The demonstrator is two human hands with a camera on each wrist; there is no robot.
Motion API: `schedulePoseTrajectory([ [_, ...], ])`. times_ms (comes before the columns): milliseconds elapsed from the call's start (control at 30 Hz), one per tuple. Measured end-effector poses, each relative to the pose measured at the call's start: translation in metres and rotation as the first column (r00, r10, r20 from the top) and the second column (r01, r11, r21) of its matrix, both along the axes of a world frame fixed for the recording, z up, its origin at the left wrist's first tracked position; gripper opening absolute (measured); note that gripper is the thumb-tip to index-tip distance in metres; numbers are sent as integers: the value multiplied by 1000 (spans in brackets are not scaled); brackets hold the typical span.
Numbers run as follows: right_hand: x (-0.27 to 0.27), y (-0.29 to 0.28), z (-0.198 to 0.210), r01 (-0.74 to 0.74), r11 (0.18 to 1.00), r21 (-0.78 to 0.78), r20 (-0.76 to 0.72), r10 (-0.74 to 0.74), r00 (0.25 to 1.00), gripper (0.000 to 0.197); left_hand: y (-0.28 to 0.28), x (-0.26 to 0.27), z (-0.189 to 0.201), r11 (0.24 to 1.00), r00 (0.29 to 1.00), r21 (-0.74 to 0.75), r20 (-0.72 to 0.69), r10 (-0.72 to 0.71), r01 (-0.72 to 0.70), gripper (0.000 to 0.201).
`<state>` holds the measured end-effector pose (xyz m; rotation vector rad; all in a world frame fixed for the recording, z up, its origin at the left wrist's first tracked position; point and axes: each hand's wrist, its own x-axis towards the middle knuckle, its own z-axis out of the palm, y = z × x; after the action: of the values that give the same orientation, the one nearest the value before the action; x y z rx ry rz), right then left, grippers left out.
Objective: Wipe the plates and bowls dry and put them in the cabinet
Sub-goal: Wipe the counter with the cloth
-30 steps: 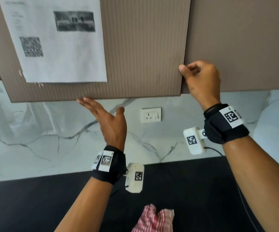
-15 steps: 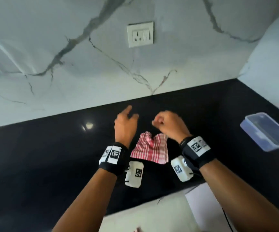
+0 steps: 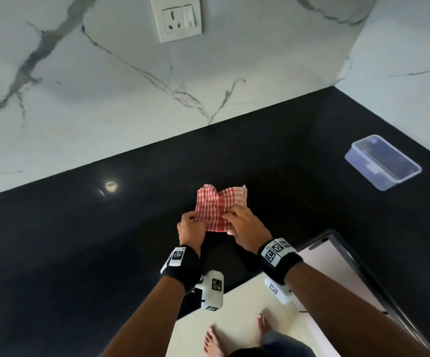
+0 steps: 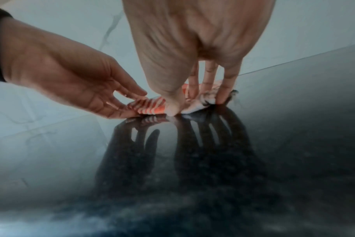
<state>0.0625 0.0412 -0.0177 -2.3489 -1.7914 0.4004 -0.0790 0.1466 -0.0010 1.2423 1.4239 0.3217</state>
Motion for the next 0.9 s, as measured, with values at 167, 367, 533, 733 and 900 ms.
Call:
schedulePoseTrajectory([
  [167,5,-10,-11,-89,993,79,103,81,991,32,7,18,0,967,957,-158,181,227,-200,35],
  [367,43,-27,43,154,960,233,-92,-136,986,27,6,65,43,958,911,-277,371,178,-74,20],
  [533,140,-64,119,344,880,327,-259,-266,928,34,-16,162,104,975,841,-214,537,65,61,40],
  [733,224,-126,164,335,811,480,-77,-341,937,20,-53,270,139,960,761,2,608,-224,282,31],
  [900,246,-147,94,191,891,412,-74,-176,982,27,-58,283,88,905,817,128,392,-423,407,24],
])
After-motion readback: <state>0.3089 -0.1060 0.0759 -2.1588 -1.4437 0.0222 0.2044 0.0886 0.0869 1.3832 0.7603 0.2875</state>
